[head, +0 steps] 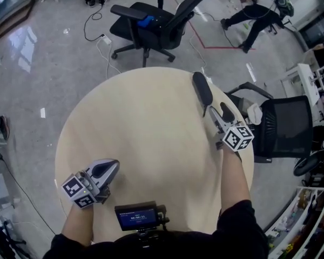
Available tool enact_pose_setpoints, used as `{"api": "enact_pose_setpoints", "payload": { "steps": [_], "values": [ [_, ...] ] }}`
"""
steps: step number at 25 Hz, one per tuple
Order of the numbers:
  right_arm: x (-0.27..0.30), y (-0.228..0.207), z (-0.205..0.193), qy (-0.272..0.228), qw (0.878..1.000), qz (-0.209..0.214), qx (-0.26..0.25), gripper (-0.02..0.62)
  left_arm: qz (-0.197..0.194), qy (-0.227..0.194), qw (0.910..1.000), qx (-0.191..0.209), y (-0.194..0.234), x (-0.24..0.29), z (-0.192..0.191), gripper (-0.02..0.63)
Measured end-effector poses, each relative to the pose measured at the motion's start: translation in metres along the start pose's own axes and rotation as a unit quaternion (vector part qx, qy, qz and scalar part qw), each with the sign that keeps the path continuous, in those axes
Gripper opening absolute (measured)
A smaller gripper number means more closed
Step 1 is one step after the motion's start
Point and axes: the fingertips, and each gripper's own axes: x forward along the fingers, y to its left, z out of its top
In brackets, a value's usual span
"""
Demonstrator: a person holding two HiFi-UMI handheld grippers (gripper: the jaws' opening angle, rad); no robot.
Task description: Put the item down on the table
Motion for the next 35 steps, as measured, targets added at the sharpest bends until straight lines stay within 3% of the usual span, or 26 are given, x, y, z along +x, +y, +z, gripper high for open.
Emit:
{"api": "enact_pose_setpoints", "payload": {
  "steps": [6, 10, 15, 21, 22, 23, 24, 27, 30, 35],
  "values": [
    [-0.056, 0.019, 0.016, -0.008, 1.000, 0.003, 0.023, 0.268, 0.007, -0.007, 0.9997, 0.024, -0.040, -0.013, 0.027, 0.001],
    [-0.081, 0.037, 0.038, -0.017, 0.999, 0.017, 0.028, 0.268, -0.002, -0.038, 0.9988, 0.030, -0.068, -0.015, 0.063, 0.001],
    [-0.116, 0.066, 0.060, -0.012, 0.999, 0.033, 0.027, 0.267, 0.016, -0.024, 0.9970, 0.072, -0.085, -0.037, 0.073, 0.002],
    [-0.171, 0.096, 0.085, -0.020, 0.998, 0.052, 0.030, 0.267, 0.008, -0.044, 0.9956, 0.082, -0.129, -0.050, 0.102, 0.002],
    [-0.181, 0.100, 0.091, -0.024, 0.998, 0.051, 0.029, 0.257, 0.005, -0.048, 0.9953, 0.083, -0.137, -0.053, 0.107, 0.002],
    [-0.190, 0.103, 0.099, -0.031, 0.998, 0.050, 0.029, 0.174, 0.005, -0.049, 0.9948, 0.088, -0.143, -0.056, 0.111, 0.001],
    [-0.200, 0.108, 0.108, -0.040, 0.998, 0.049, 0.031, 0.140, 0.006, -0.049, 0.9943, 0.094, -0.148, -0.061, 0.115, 0.000],
    [-0.229, 0.130, 0.128, -0.060, 0.996, 0.051, 0.030, 0.062, 0.002, -0.054, 0.9937, 0.099, -0.163, -0.078, 0.127, 0.002],
    [-0.262, 0.158, 0.142, -0.078, 0.995, 0.052, 0.025, 0.006, -0.004, -0.062, 0.9925, 0.105, -0.178, -0.098, 0.134, 0.001],
    [-0.337, 0.214, 0.176, -0.103, 0.993, 0.050, 0.025, 0.005, -0.017, -0.074, 0.9897, 0.121, -0.231, -0.134, 0.163, 0.000]
  ]
}}
